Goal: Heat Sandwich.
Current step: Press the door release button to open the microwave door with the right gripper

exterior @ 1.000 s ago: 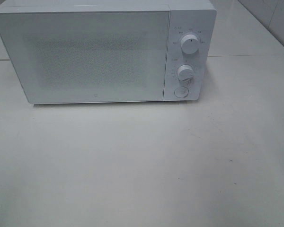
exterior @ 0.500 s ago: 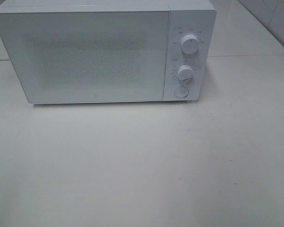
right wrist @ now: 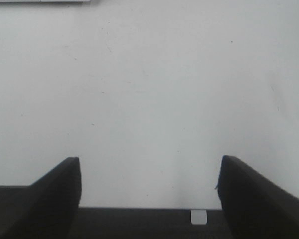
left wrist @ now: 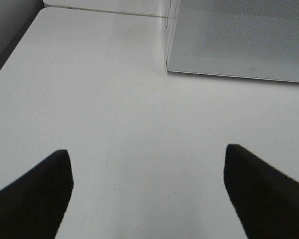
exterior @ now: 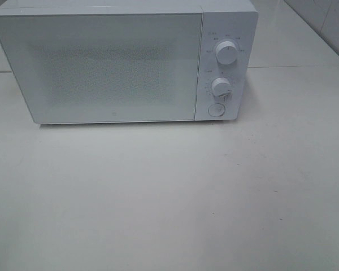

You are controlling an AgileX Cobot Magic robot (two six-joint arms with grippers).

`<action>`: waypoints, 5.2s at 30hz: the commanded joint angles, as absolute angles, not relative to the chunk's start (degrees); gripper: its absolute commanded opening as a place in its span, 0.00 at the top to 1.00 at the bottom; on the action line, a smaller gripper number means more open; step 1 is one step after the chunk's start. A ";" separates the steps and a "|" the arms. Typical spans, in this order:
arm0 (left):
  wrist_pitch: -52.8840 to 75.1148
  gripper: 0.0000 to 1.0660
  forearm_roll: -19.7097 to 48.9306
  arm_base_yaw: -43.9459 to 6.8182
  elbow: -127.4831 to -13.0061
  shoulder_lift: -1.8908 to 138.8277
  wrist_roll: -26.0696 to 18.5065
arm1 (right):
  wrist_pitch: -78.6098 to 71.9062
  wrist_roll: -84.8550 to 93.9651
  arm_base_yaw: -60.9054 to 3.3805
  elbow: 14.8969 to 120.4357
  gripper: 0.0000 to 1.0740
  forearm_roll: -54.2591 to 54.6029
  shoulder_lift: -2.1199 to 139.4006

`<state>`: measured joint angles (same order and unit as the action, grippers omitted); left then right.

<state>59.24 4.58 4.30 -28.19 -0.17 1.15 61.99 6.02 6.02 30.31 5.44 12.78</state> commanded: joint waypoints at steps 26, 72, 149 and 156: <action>59.19 0.28 4.98 4.41 -28.07 -1.32 1.09 | 59.47 -0.34 6.25 28.82 0.31 2.01 -1.83; 59.19 0.28 4.98 4.41 -28.07 -1.32 1.09 | 46.81 0.00 6.25 30.83 0.31 3.09 16.62; 59.19 0.28 4.98 4.41 -28.07 -1.32 1.09 | -58.61 -61.19 -34.89 34.66 1.00 27.96 110.12; 59.19 0.28 4.98 4.41 -28.07 -1.32 1.09 | -52.71 -63.94 -34.89 40.91 1.00 38.67 115.34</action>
<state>59.24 4.58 4.30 -28.19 -0.23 1.15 -53.86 -63.54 -34.66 39.42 37.30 114.76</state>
